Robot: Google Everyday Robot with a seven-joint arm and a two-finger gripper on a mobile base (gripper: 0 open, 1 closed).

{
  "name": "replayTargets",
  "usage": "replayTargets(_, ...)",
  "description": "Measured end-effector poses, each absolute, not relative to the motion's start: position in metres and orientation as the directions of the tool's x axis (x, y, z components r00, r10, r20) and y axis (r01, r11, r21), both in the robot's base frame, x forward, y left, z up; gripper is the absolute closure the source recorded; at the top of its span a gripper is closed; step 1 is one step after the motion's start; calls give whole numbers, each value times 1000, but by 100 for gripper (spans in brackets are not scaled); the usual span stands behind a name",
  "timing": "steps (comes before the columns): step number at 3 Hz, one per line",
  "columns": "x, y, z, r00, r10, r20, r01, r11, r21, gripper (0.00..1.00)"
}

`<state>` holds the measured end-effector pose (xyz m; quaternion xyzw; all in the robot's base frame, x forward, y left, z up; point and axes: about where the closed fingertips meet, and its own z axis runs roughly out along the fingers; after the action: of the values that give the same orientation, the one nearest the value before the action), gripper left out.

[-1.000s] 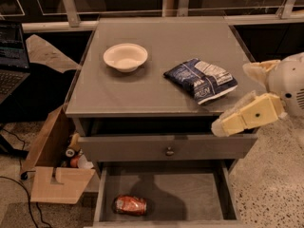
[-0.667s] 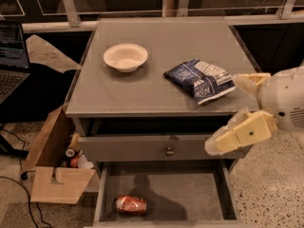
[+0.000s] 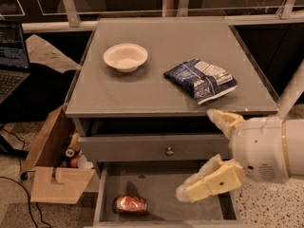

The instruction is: Pick coke can from middle drawer and place on counter

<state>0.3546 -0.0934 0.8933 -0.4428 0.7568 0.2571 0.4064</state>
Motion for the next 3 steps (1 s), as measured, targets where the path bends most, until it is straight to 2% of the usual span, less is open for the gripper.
replayTargets(1,343,-73,864,-280,-467,-839,-869,495,15,0)
replayTargets(3,354,-45,795,-330,-446,-832,-831,556,31,0)
